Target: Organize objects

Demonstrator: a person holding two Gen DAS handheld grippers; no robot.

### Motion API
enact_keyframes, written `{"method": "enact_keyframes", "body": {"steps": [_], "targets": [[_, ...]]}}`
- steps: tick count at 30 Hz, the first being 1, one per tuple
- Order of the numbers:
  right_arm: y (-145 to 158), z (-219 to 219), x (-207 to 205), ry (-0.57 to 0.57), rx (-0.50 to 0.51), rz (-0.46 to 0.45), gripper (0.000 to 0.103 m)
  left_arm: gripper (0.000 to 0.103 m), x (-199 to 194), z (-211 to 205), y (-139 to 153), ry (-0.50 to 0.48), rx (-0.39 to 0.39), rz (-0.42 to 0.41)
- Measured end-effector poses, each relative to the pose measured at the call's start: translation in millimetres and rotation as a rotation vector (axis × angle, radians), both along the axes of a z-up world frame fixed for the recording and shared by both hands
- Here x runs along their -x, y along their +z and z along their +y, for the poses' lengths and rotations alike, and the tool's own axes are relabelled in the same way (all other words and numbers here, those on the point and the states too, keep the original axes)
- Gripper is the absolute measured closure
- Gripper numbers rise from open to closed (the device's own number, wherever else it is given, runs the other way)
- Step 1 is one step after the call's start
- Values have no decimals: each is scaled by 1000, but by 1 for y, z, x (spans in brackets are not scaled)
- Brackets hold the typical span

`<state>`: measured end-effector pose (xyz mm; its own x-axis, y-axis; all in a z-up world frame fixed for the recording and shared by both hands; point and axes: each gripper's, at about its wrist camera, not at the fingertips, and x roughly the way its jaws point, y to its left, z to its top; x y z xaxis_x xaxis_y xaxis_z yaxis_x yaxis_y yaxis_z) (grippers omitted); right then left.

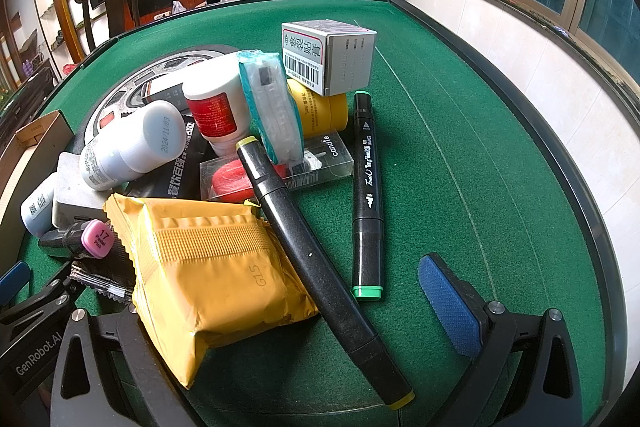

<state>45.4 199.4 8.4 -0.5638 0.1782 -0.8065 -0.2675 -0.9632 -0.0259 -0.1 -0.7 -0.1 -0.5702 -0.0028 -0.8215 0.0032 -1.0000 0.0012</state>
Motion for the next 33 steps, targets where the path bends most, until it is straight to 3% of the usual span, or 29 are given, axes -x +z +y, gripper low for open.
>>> {"method": "enact_keyframes", "body": {"steps": [16, 20, 28, 31, 33], "targets": [[-1, -1, 0, 2, 0, 0, 0, 0, 1, -3, 0, -4, 0, -19], [1, 0, 1, 70, 16, -55, 0, 0, -3, -5, 3, -49, -4, -53], [2, 0, -2, 96, 18, -92, 0, 0, -10, -5, 4, -94, -26, -53], [1, 0, -5, 97, 25, -109, 0, 0, -27, -22, 19, -95, -95, 26], [1, -1, -14, 88, 37, -105, 0, 0, -39, -32, 37, -77, -88, 110]]}}
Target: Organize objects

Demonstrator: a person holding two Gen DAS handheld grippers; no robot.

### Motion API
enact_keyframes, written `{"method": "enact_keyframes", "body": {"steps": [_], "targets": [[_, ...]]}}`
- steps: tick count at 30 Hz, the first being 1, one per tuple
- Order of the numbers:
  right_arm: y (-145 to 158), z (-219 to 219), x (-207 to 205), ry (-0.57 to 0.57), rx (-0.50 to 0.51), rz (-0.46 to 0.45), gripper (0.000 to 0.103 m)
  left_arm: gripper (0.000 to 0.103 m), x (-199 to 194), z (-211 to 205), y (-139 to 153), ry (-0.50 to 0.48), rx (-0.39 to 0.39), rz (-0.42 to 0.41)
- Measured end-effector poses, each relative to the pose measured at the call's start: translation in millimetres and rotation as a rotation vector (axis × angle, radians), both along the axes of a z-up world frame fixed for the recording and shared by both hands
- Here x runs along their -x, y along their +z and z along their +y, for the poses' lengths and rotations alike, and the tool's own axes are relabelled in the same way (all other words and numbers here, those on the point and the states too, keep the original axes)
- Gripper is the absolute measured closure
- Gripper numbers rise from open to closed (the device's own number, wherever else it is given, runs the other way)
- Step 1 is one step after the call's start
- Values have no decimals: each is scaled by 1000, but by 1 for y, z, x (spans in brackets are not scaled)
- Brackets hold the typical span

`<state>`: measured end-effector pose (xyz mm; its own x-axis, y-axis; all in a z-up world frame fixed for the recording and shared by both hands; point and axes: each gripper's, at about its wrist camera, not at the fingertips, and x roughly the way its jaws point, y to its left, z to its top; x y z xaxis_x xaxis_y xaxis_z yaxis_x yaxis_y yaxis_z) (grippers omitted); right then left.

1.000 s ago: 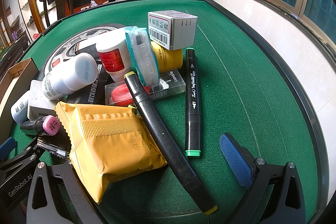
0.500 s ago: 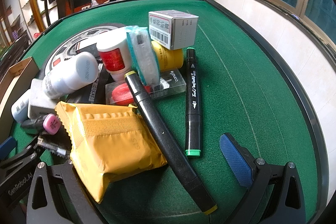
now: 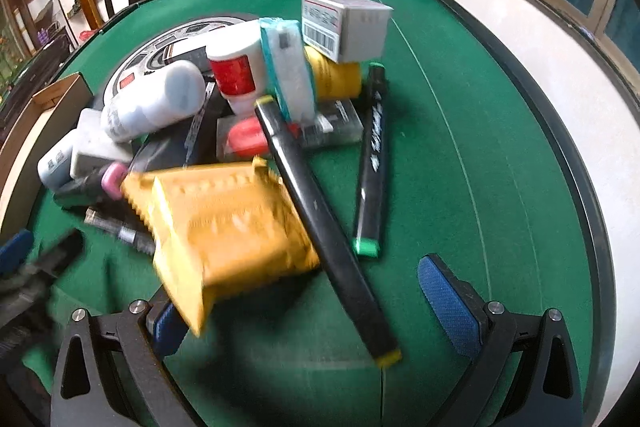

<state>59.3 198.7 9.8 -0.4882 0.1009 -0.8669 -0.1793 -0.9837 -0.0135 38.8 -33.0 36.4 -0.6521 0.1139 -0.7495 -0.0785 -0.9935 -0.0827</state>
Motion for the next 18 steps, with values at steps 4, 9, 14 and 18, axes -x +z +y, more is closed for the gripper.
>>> {"method": "enact_keyframes", "body": {"steps": [4, 9, 14, 18], "targets": [[14, -3, -19, 1, -22, 54, 0, 0, -35, -23, 43, 71, 33, 223], [62, -19, -58, 9, -82, 321, 0, 0, -96, -43, 89, 117, 61, 604], [90, -39, -70, 22, -95, 473, 0, 0, -72, -35, 73, 58, 120, 443], [74, -49, -57, 31, -137, 349, 0, 0, -87, -27, 64, 50, 203, 514]]}}
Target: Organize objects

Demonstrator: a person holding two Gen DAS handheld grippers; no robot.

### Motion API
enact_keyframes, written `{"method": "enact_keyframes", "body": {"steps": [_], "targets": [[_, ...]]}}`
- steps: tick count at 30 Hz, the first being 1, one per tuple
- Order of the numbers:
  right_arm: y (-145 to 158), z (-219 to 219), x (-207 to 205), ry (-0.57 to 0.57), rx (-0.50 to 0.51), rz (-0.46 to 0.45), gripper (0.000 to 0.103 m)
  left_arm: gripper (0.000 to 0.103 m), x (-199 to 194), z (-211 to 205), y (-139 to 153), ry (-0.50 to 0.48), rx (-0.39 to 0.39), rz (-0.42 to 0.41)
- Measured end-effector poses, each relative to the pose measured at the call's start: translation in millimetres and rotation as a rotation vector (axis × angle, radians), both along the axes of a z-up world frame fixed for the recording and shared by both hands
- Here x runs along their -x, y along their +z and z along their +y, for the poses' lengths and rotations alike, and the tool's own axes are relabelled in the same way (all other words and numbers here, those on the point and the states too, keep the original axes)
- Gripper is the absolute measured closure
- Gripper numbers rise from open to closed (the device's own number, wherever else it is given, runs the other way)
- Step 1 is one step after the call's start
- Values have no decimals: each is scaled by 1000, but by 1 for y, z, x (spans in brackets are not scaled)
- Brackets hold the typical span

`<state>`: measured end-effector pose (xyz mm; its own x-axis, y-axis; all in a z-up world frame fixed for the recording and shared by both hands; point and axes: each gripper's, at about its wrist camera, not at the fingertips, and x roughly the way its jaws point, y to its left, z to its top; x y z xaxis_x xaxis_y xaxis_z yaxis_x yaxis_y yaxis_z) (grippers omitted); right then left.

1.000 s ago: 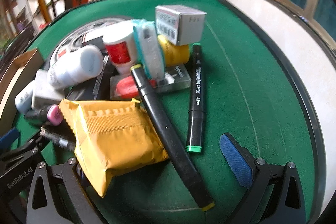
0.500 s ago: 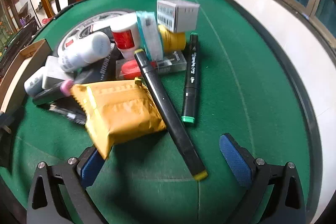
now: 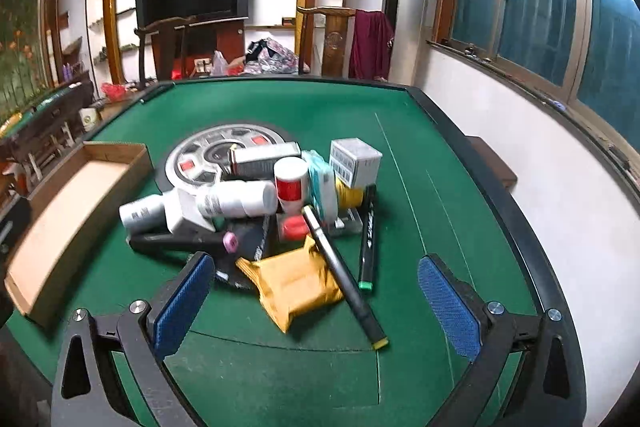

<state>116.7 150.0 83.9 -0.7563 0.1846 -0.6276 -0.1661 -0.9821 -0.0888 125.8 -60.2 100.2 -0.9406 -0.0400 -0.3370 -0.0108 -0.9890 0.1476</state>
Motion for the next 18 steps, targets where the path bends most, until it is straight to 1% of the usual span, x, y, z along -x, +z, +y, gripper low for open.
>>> {"method": "enact_keyframes", "body": {"steps": [1, 3, 7, 10, 12, 13, 15, 16, 17, 18], "targets": [[0, -1, -3, -5, -12, 9, 0, 0, -3, 3, -5, -13, 27, 6], [1, -6, -9, -9, -35, 33, 0, 0, -1, 10, -13, -45, 35, -21], [9, -4, -20, -27, -47, 83, 0, 0, 5, 11, -22, -68, -15, -106], [17, -2, -27, -43, -65, 127, 0, 0, 14, 9, -32, -56, -52, -181], [23, -1, -36, -58, -64, 182, 0, 0, 21, 7, -39, -42, -73, -232], [25, 1, -40, -63, -52, 211, 0, 0, 25, 6, -43, -23, -77, -253], [26, 7, -47, -72, -11, 277, 0, 0, 30, 7, -49, 24, -59, -286], [24, 10, -46, -69, 14, 277, 0, 0, 31, 8, -52, 45, -46, -293], [20, 12, -40, -66, 35, 233, 0, 0, 31, 9, -54, 45, -39, -292], [14, 14, -30, -58, 57, 149, 0, 0, 31, 9, -56, 37, -41, -295]]}}
